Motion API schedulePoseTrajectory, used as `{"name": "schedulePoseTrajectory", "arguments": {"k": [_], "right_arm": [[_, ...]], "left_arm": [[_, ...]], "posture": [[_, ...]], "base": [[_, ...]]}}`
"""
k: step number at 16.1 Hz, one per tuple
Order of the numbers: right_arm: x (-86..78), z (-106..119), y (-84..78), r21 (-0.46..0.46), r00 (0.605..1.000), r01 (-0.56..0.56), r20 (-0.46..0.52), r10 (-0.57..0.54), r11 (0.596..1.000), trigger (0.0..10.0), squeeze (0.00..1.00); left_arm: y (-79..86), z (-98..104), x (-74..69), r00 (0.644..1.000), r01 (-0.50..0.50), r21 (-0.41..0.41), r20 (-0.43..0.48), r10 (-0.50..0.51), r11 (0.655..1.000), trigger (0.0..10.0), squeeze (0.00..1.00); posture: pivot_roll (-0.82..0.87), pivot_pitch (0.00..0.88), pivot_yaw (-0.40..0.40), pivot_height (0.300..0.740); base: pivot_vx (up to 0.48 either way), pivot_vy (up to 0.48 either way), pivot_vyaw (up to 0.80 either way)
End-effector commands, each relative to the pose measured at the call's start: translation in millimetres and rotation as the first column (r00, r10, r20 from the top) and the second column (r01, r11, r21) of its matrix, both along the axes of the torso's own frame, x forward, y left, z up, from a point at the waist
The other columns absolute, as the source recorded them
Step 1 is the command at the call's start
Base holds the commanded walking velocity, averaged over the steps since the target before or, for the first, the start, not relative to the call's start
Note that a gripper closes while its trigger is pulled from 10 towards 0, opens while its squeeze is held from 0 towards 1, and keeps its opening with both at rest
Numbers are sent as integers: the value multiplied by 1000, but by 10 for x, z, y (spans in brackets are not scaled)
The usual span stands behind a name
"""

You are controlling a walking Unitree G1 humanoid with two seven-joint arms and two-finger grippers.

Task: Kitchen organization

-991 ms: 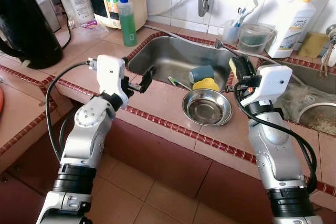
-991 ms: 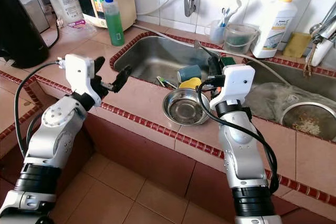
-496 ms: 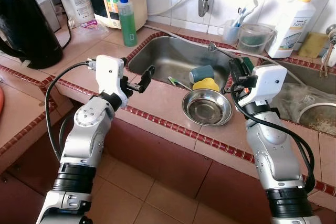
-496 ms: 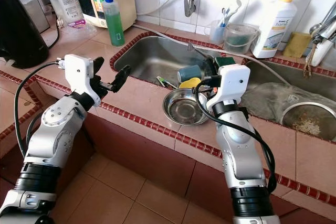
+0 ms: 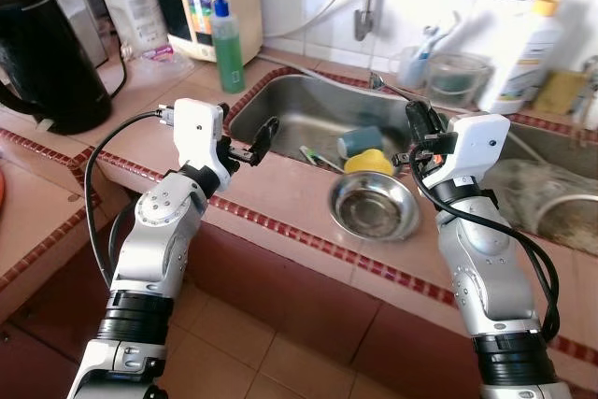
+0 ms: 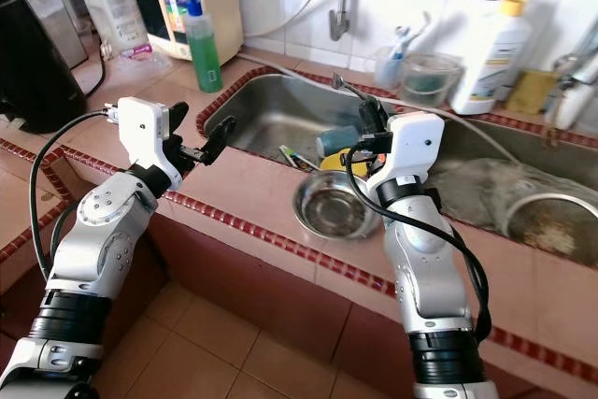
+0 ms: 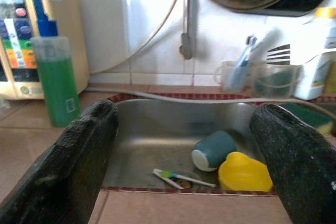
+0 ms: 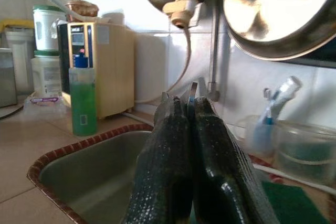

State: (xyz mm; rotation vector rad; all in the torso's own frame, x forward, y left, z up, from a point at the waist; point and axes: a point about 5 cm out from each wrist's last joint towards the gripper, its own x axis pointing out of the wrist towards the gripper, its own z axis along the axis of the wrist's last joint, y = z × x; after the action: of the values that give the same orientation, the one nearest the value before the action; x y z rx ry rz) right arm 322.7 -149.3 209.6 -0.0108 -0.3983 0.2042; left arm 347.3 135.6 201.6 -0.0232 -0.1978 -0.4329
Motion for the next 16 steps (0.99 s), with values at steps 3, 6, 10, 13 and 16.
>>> {"name": "schedulePoseTrajectory", "arguments": {"k": [3, 6, 10, 13, 16], "right_arm": [[2, 84, -1, -5, 1000, -1, 26, 1, 1000, 10000, 0], [1, 79, -4, -7, 1000, -3, 23, 3, 1000, 10000, 0], [1, 76, -4, -9, 1000, -6, 20, 6, 1000, 10000, 0], [0, 72, -9, -10, 1000, -5, 15, 5, 1000, 10000, 0], [15, 69, -26, 0, 1000, 7, -2, -7, 1000, 10000, 0]], "left_arm": [[-18, 24, 17, 1000, 10, 0, 6, -10, 1000, 10000, 0], [-21, 19, 15, 1000, 10, -4, 3, -10, 1000, 10000, 0], [-24, 14, 12, 1000, 11, -6, 3, -11, 1000, 10000, 0], [-32, 7, 9, 1000, 13, -6, 2, -13, 1000, 10000, 0], [-35, 8, 10, 1000, 15, -5, 1, -15, 1000, 10000, 0]], "posture": [[-174, 0, 40, 740], [-174, 0, 38, 740], [-175, 0, 36, 740], [-177, 0, 35, 740], [-175, 0, 35, 740]], "base": [[299, 0, 0], [301, 0, 0], [303, 0, 0], [301, 0, 0], [303, 0, 0]]}}
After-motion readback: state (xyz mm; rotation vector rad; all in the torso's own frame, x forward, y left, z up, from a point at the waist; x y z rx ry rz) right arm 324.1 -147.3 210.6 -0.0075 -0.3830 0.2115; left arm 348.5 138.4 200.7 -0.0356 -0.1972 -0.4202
